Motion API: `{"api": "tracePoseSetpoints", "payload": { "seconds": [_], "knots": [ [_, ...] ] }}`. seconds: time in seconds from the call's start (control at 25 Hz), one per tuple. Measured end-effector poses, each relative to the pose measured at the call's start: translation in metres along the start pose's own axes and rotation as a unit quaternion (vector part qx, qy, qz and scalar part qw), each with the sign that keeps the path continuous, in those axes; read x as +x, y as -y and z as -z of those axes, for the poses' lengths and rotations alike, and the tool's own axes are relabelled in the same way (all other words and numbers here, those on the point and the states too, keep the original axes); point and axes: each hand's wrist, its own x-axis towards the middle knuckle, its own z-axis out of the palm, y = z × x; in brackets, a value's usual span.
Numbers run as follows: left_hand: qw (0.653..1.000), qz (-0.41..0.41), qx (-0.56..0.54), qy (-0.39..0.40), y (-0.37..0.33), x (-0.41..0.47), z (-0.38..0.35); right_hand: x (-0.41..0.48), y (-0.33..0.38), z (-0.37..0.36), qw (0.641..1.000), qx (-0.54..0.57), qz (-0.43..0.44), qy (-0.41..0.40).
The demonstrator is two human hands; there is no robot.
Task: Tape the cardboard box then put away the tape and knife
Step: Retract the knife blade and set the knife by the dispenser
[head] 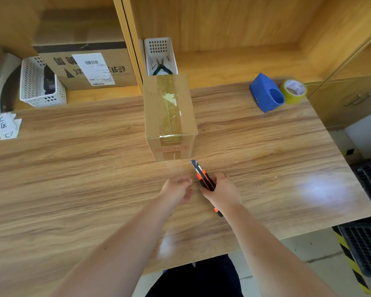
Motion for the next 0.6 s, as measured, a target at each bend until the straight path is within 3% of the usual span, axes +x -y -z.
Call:
{"api": "tracePoseSetpoints", "payload": {
  "seconds": [0.16, 0.48, 0.6],
  "knots": [
    [0.998, -0.006, 0.0, 0.055, -0.005, -0.002, -0.033, -0.002, -0.002, 0.012, 0.998, 0.057, 0.015, -0.036],
    [0.993, -0.077, -0.039, 0.076, -0.049, -0.005, -0.058, 0.008, 0.0, 0.047, 0.987, 0.122, 0.059, -0.087],
    [0.99, -0.097, -0.07, 0.08, -0.069, -0.011, -0.064, 0.012, 0.005, 0.063, 0.971, 0.216, 0.052, -0.084]
  ]
}}
